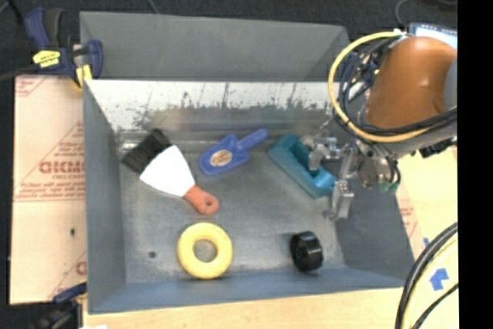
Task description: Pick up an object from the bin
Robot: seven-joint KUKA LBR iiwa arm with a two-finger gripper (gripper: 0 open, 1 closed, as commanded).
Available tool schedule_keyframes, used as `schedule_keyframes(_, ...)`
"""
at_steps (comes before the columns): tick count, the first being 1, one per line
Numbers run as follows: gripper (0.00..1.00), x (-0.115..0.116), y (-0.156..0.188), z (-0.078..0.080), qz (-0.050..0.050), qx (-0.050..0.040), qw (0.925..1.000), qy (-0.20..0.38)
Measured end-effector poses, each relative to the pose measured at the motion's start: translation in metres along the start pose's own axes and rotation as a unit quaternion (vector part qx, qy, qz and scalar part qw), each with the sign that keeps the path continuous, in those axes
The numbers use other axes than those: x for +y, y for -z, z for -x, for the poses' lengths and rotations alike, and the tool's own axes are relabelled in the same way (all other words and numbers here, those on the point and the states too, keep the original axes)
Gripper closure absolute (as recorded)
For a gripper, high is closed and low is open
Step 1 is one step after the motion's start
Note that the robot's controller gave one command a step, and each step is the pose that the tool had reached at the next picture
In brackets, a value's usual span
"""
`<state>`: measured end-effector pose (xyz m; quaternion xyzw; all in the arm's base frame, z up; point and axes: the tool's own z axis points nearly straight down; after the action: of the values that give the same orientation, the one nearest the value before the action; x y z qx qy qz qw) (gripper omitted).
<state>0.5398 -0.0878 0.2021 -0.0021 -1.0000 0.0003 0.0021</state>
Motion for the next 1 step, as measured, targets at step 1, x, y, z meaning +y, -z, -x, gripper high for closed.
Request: schedule_keyframes(1,0.0,0.0003,0.0045,0.0017,-0.001,-0.0042,1.0,0.001)
